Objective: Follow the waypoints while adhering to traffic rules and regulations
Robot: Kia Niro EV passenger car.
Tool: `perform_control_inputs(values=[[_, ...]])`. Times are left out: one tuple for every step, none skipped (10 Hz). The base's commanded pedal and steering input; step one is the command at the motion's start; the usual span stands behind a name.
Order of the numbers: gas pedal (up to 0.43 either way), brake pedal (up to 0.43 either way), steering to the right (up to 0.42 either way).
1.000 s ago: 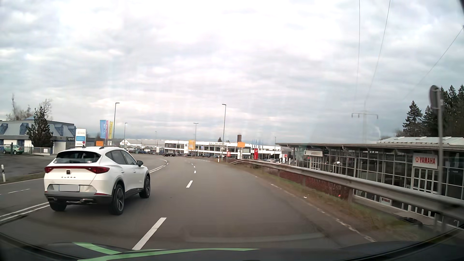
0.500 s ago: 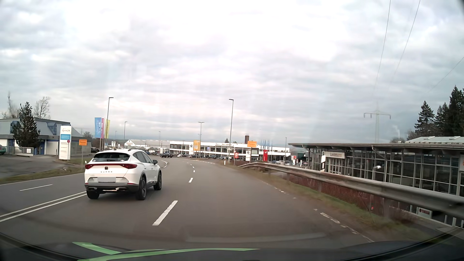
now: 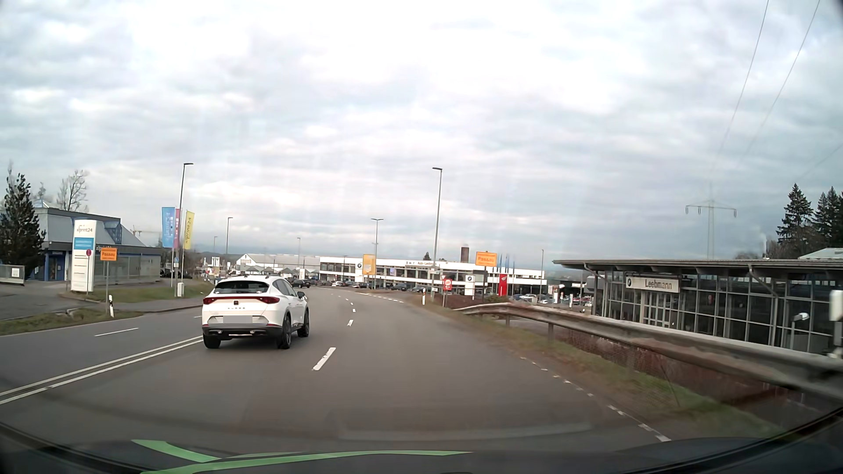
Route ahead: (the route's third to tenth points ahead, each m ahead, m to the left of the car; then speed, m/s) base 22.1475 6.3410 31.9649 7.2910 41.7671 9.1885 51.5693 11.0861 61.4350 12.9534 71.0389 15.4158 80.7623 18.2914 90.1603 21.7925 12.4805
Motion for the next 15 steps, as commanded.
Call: perform_control_inputs(values=[[0.020, 0.000, -0.021], [0.028, 0.000, -0.021], [0.028, 0.000, -0.021], [0.028, 0.000, -0.020], [0.028, 0.000, -0.021], [0.028, 0.000, -0.021], [0.028, 0.000, -0.020], [0.028, 0.000, -0.019], [0.028, 0.000, -0.018], [0.028, 0.000, -0.018], [0.028, 0.000, -0.017], [0.028, 0.000, -0.017], [0.028, 0.000, -0.017], [0.028, 0.000, -0.017], [0.028, 0.000, -0.017]])
